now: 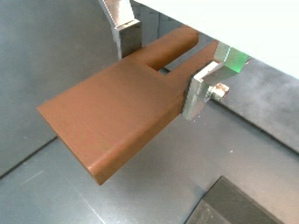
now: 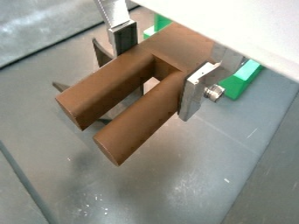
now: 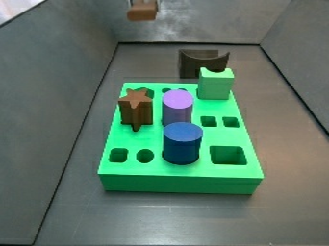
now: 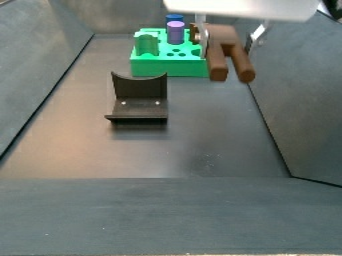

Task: Pick up the square-circle object. Move up. Rotate the square-circle object. Place the square-circle object on the fixture. Regrasp the square-circle object. Move to above the board. Insert the square-circle object.
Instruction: Place the square-circle object on the fixture.

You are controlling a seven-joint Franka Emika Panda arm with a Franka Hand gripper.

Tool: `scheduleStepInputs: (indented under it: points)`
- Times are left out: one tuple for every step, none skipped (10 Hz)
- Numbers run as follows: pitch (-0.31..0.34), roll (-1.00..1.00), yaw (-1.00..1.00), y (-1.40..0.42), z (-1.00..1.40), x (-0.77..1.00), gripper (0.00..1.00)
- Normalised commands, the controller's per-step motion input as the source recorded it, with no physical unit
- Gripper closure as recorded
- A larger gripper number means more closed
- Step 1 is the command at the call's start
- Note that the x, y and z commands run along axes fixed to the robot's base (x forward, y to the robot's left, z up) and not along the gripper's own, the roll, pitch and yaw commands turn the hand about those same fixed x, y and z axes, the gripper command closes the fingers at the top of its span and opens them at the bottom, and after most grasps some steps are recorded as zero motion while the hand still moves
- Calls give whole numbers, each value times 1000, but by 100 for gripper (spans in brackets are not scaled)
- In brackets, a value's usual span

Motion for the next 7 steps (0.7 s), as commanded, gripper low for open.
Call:
scheduleStepInputs:
  points:
    - [98,118,33,6,403,-7,100]
    - [103,111,33,5,270,-3,100]
    - [103,107,32,5,177,-2,100]
    - [-13,-126,74,-338,-94,1000,100]
    - [-5,-129,73,-334,-102,1000,100]
    - [-5,-129,60,-283,-102,1000,100]
    - [-7,-138,34,-229,-90,1000,100]
